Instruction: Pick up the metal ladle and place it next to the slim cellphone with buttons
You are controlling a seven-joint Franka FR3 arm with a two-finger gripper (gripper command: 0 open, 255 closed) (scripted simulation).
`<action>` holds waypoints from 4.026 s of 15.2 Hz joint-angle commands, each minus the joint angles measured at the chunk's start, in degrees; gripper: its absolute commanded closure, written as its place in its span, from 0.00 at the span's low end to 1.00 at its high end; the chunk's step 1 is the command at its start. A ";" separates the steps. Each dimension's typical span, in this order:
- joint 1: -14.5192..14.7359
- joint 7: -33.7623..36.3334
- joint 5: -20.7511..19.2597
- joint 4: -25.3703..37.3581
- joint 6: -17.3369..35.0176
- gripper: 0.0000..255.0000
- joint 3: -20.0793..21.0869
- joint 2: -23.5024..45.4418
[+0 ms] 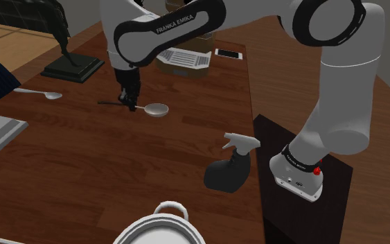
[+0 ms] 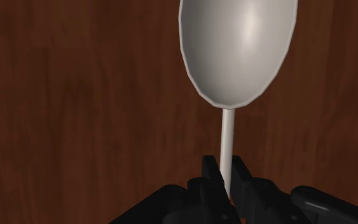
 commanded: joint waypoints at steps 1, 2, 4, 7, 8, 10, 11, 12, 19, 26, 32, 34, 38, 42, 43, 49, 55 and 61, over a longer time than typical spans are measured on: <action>-0.05 -0.01 0.12 0.77 -1.30 1.00 0.07 -0.52; -0.06 0.01 0.18 1.15 -1.94 1.00 0.11 -0.79; -0.09 0.03 0.29 1.95 -3.23 1.00 0.18 -1.30; -0.11 0.08 0.44 3.27 -5.21 1.00 0.28 -1.97; -0.11 0.10 0.49 3.75 -5.88 1.00 0.32 -2.18; -0.11 0.14 0.57 4.75 -7.24 1.00 0.37 -2.55; -0.11 0.17 0.61 5.27 -7.92 1.00 0.40 -2.71; -0.10 0.19 0.65 5.81 -8.62 1.00 0.42 -2.87; -2.14 -1.96 1.70 3.88 -10.62 1.00 0.22 -6.75; -8.58 -10.71 4.50 -9.14 -7.55 1.00 -1.90 -16.29; -13.29 -18.68 5.98 -16.82 -6.46 1.00 -4.75 -22.37; -14.74 -21.36 6.25 -18.79 -6.31 1.00 -5.88 -23.98; -17.58 -26.73 6.46 -21.89 -6.22 1.00 -8.32 -26.58; -20.36 -32.07 6.30 -23.92 -6.37 1.00 -10.94 -28.34; -21.05 -33.40 6.22 -24.26 -6.43 1.00 -11.61 -28.65; -25.16 -41.36 5.49 -24.96 -7.00 1.00 -15.76 -29.35; -29.24 -49.26 4.73 -23.31 -7.87 1.00 -19.90 -28.11; -33.36 -57.12 4.39 -19.28 -9.11 1.00 -23.81 -24.94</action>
